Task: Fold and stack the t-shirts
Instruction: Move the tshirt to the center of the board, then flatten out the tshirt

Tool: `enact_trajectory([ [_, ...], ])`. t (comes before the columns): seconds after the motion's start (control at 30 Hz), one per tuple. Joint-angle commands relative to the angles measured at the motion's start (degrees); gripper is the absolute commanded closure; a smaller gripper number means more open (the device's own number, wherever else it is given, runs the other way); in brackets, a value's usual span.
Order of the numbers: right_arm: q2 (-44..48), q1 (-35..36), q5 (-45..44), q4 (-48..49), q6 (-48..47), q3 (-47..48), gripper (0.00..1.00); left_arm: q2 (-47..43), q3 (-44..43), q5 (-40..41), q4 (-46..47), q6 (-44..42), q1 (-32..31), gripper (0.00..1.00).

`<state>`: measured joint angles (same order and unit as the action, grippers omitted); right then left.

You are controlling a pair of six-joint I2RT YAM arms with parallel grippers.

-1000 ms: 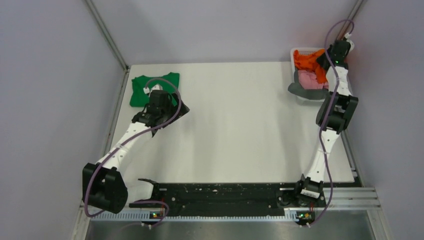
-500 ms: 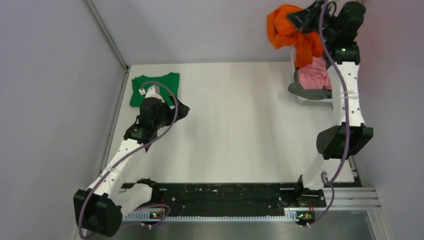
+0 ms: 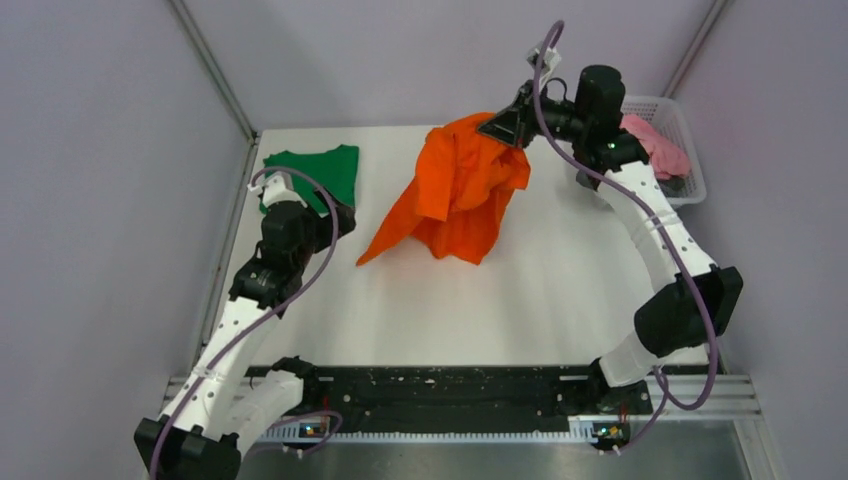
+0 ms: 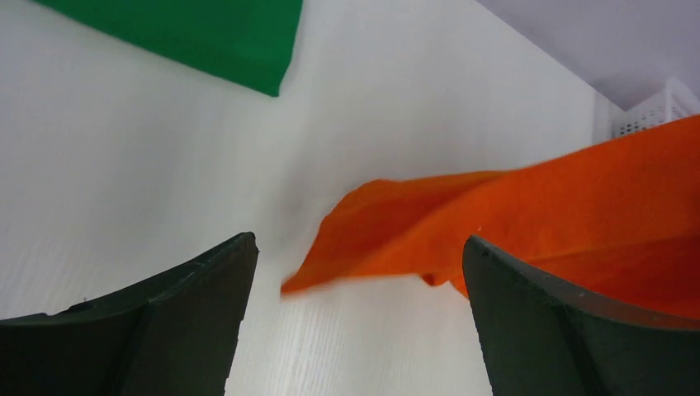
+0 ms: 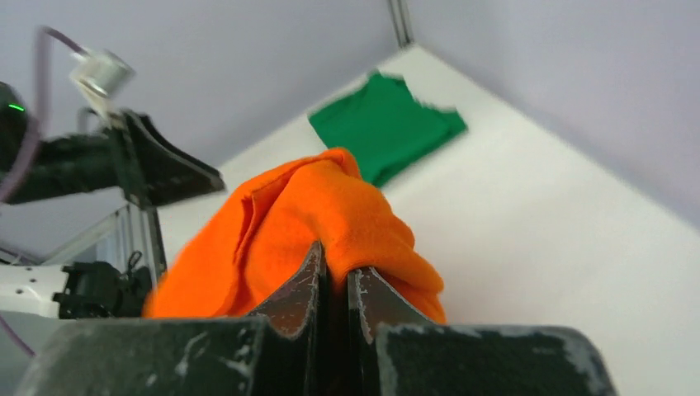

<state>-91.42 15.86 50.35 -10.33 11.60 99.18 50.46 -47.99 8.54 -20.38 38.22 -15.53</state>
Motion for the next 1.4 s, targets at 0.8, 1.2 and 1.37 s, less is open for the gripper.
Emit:
enact_trajectory([
  [0.8,8.37,12.36,-59.55,-6.37,2.6,-42.03,0.14,29.01,3.91,-20.41,-5.12,2.89,-5.77,0.19],
  [1.2,-7.62,21.63,-57.66,-3.01,7.1,-36.83,0.37,41.78,1.14,-19.44,-1.55,2.92,-7.7,0.54],
  [1.37,-11.34,21.86,-63.5,-2.53,10.7,-35.91,0.52,45.24,-1.61,-17.92,-3.04,3.43,-7.83,1.0],
])
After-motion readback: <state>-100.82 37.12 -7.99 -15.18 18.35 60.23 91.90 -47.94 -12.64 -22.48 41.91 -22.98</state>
